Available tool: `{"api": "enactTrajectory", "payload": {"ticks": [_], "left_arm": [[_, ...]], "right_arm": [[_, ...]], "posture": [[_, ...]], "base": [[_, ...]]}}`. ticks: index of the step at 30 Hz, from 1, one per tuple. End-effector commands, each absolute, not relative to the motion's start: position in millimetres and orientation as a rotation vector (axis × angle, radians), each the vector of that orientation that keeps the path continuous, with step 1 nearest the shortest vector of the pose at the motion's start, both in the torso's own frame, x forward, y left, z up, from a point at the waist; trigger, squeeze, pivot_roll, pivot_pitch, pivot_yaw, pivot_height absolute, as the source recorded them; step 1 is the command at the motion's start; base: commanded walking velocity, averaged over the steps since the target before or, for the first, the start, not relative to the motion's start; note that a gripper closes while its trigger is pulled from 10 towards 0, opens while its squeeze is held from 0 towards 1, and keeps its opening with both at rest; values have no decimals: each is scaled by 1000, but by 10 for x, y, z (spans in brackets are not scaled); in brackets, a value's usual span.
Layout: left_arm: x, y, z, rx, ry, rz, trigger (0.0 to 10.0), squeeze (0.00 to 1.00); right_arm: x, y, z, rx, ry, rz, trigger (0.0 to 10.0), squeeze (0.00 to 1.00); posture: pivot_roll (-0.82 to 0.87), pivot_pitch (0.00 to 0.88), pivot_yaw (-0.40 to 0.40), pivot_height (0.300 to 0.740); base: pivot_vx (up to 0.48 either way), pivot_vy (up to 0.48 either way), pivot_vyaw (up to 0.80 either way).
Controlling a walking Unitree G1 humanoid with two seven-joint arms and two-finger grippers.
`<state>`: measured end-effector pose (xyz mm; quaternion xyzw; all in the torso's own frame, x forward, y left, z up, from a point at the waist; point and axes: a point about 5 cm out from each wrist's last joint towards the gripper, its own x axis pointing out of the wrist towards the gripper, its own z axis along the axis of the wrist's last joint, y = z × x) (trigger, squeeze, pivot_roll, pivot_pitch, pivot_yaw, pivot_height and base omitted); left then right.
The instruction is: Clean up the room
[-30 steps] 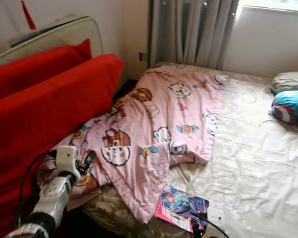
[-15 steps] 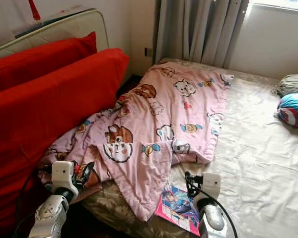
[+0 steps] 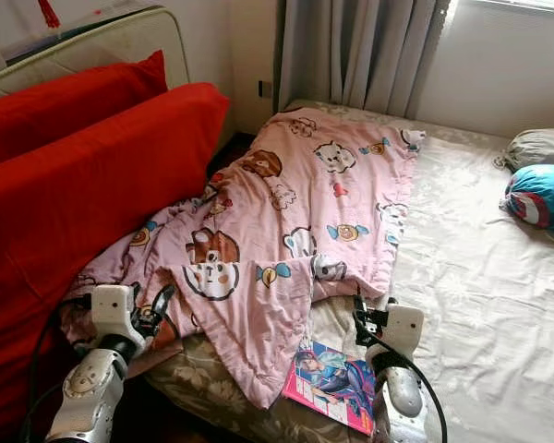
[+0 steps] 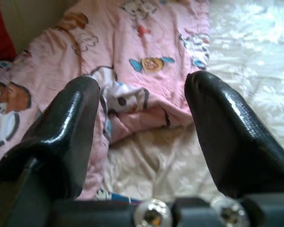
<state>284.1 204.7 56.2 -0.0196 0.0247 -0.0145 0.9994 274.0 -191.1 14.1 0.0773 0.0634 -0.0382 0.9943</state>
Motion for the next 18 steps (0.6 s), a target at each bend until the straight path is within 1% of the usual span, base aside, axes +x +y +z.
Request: {"api": "enactTrajectory", "payload": {"ticks": [1, 2, 7, 11, 14, 18], "left_arm": [[2855, 2067, 577, -41, 54, -30, 10000, 0], [2908, 2045, 621, -40, 50, -47, 10000, 0], [2955, 2037, 633, -19, 57, -64, 10000, 0], [2999, 2147, 712, -11, 26, -38, 10000, 0], [3006, 2161, 716, -12, 22, -27, 10000, 0], [3012, 2085, 717, -31, 8, -43, 10000, 0]], "right_arm": [[2800, -1915, 221, 148, 95, -73, 10000, 0], [2869, -1951, 323, 144, 57, -80, 10000, 0], [2922, -1969, 383, 145, 40, -78, 10000, 0], [2986, -1928, 444, 135, 29, -48, 10000, 0], [3021, -1925, 503, 133, 8, -44, 10000, 0], [3045, -1955, 573, 127, -16, -46, 10000, 0]], "posture": [[69, 44, -39, 740], [66, 38, -36, 740], [77, 26, -41, 740], [73, 14, -48, 740], [70, 12, -49, 740], [56, 41, -64, 740]], "base": [[0, 0, 0], [0, 0, 0], [0, 0, 0], [0, 0, 0], [0, 0, 0], [0, 0, 0]]}}
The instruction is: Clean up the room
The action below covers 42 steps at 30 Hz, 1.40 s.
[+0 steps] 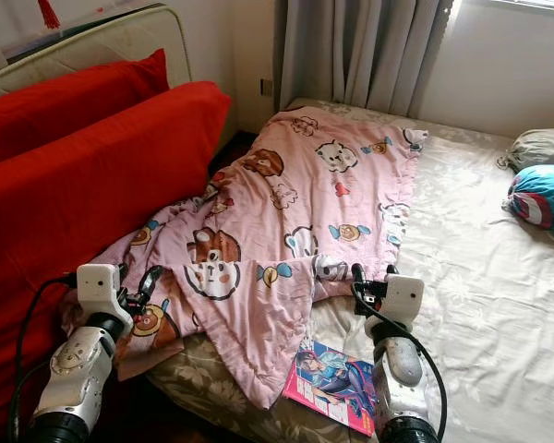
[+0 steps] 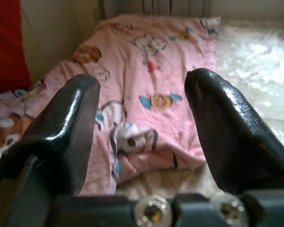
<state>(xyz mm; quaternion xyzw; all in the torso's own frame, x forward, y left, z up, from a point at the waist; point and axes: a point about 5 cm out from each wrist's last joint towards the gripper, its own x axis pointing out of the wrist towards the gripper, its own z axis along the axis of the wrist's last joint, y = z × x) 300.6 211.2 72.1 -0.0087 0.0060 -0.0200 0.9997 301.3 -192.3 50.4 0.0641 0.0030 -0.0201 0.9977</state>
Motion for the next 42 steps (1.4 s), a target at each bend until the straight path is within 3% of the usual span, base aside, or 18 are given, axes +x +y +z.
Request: {"api": "enactTrajectory", "payload": {"ticks": [1, 16, 26, 36, 42], "left_arm": [[3012, 2085, 717, -31, 8, -43, 10000, 0], [2768, 2001, 646, -45, -3, -44, 10000, 0], [2777, 1880, 701, -34, -7, -96, 10000, 0], [2755, 1847, 726, -35, -6, -106, 10000, 0], [2732, 1848, 744, -31, -3, -106, 10000, 0]], "right_arm": [[3045, -1955, 573, 127, -16, -46, 10000, 0], [2850, -1897, 579, 117, -31, -51, 10000, 0], [2822, -1856, 727, 86, -55, -38, 10000, 0], [2760, -1816, 700, 77, -27, -37, 10000, 0], [2745, -1782, 718, 89, -33, -31, 10000, 0]], "posture": [[56, 41, -64, 740], [25, 118, -55, 740], [8, 154, -52, 740], [21, 157, -52, 680], [26, 167, -53, 680]], "base": [[0, 0, 0], [0, 0, 0], [0, 0, 0], [0, 0, 0], [0, 0, 0]]}}
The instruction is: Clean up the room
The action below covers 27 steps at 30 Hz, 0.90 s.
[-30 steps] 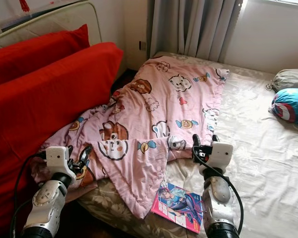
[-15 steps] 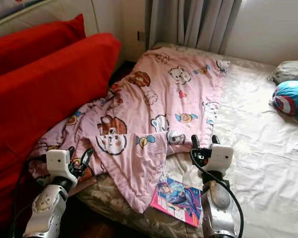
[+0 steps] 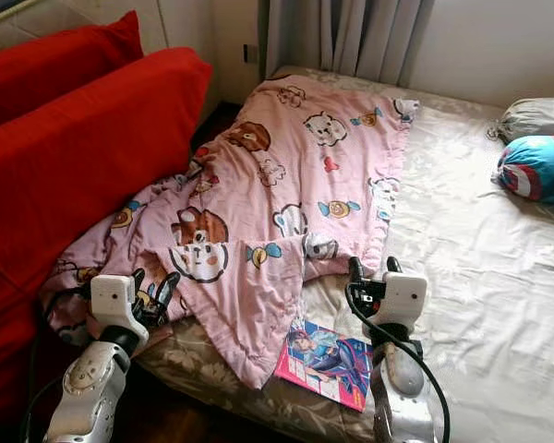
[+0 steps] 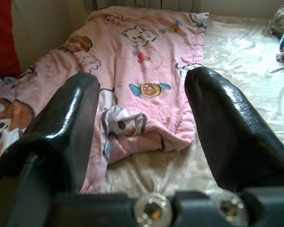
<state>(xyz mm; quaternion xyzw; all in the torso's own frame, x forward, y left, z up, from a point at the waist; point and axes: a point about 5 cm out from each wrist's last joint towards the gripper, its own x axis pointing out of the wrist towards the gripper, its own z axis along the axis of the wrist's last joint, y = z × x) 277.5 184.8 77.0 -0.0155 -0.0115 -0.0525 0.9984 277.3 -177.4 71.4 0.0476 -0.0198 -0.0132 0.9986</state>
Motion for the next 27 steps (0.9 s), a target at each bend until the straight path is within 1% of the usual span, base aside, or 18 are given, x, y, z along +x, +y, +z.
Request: {"api": "enactTrajectory", "payload": {"ticks": [1, 7, 10, 15, 25, 27], "left_arm": [[2732, 1848, 744, -31, -3, -106, 10000, 0], [2713, 1816, 738, -34, 4, -110, 10000, 0], [2716, 1810, 744, -34, 4, -109, 10000, 0], [2729, 1801, 766, -31, 4, -113, 10000, 0], [2707, 1770, 767, -36, 10, -122, 10000, 0], [2705, 1770, 767, -36, 11, -121, 10000, 0]], "right_arm": [[2745, -1782, 718, 89, -33, -31, 10000, 0], [2759, -1750, 696, 89, 0, -23, 10000, 0], [2786, -1742, 702, 85, -3, -17, 10000, 0], [2803, -1737, 750, 89, -29, -16, 10000, 0], [2758, -1723, 707, 85, 4, -12, 10000, 0], [2763, -1717, 718, 83, -6, -3, 10000, 0]], "posture": [[26, 167, -53, 680], [35, 161, -58, 680], [40, 155, -58, 660], [33, 168, -52, 660], [31, 180, -51, 660], [30, 181, -51, 650]], "base": [[0, 0, 0], [0, 0, 0], [0, 0, 0], [0, 0, 0], [0, 0, 0], [0, 0, 0]]}}
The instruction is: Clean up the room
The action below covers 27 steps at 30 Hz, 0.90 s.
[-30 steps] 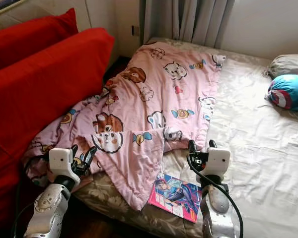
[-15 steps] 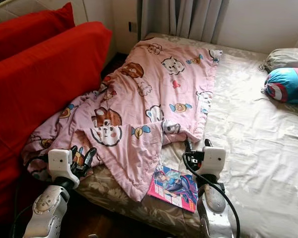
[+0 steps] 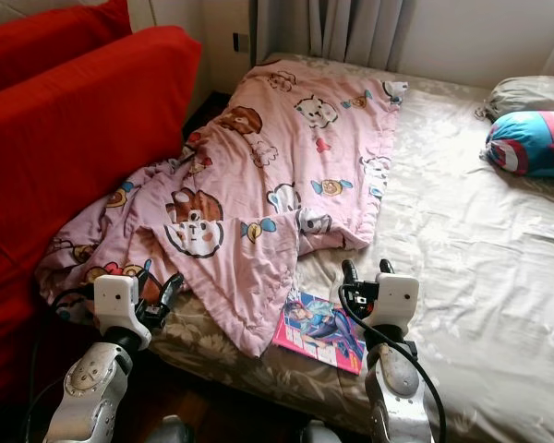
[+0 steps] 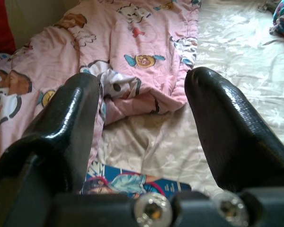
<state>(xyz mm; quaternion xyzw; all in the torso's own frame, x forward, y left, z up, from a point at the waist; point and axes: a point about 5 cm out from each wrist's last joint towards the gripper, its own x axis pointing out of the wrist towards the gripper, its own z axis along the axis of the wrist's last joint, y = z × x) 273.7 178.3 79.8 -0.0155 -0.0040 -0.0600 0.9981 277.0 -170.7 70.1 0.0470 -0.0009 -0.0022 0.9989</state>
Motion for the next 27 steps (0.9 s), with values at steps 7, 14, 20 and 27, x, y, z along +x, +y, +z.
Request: {"api": "enactTrajectory", "payload": {"ticks": [7, 14, 20, 27], "left_arm": [[2684, 1759, 754, -40, 21, -120, 10000, 0], [2675, 1743, 752, -44, 23, -120, 10000, 0], [2669, 1734, 747, -44, 29, -124, 10000, 0], [2661, 1738, 742, -44, 32, -125, 10000, 0]], "right_arm": [[2751, -1712, 737, 81, -22, 2, 10000, 0], [2741, -1711, 729, 77, -15, 8, 10000, 0], [2740, -1690, 699, 73, 10, 14, 10000, 0], [2744, -1665, 676, 73, 23, 23, 10000, 0]], "posture": [[31, 190, -55, 635], [29, 192, -58, 635], [30, 194, -59, 635], [32, 198, -58, 605]], "base": [[0, 0, 0], [0, 0, 0], [0, 0, 0], [0, 0, 0]]}}
